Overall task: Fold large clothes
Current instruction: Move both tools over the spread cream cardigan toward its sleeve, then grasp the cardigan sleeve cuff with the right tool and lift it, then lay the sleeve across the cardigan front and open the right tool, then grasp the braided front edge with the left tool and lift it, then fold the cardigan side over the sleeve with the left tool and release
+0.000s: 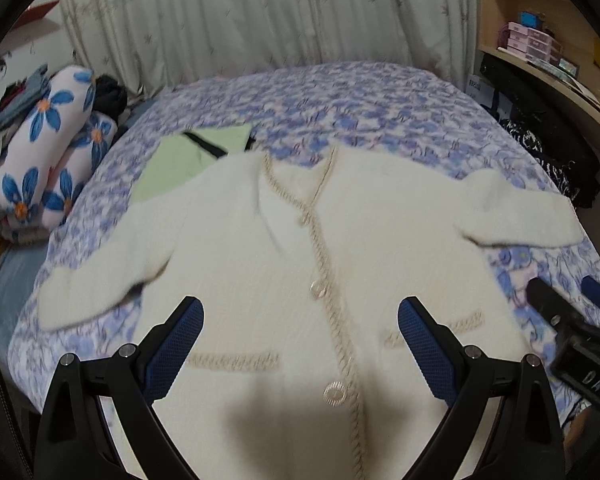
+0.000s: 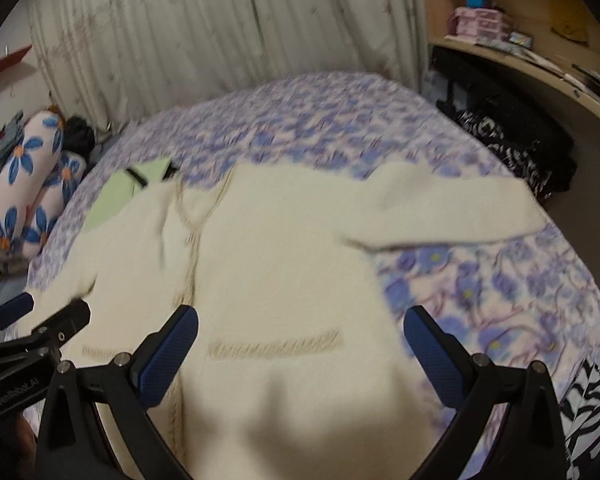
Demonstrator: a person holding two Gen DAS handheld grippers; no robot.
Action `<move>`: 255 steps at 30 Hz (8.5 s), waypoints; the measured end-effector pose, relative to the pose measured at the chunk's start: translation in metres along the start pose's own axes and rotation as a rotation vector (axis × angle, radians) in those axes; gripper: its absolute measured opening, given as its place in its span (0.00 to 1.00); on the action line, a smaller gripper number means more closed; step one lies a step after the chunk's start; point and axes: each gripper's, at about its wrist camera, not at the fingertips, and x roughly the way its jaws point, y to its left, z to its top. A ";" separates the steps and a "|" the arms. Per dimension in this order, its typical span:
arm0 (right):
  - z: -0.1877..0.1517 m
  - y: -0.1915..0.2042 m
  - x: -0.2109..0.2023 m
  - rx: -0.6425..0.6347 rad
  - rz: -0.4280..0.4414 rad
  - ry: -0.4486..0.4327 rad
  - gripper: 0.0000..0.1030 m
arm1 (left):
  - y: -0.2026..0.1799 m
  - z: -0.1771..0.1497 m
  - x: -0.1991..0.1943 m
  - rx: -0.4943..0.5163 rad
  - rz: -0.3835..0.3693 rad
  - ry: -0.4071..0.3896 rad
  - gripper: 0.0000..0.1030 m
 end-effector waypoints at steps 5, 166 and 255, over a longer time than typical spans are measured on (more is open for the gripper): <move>0.024 -0.022 -0.006 0.042 -0.036 -0.049 1.00 | -0.023 0.023 0.003 0.038 0.002 -0.043 0.94; 0.042 -0.066 0.197 0.072 0.081 0.143 0.64 | 0.091 0.054 0.301 -0.146 -0.292 0.289 0.64; 0.049 -0.021 0.191 -0.025 -0.052 0.203 0.28 | 0.026 0.053 0.227 0.003 -0.176 0.205 0.88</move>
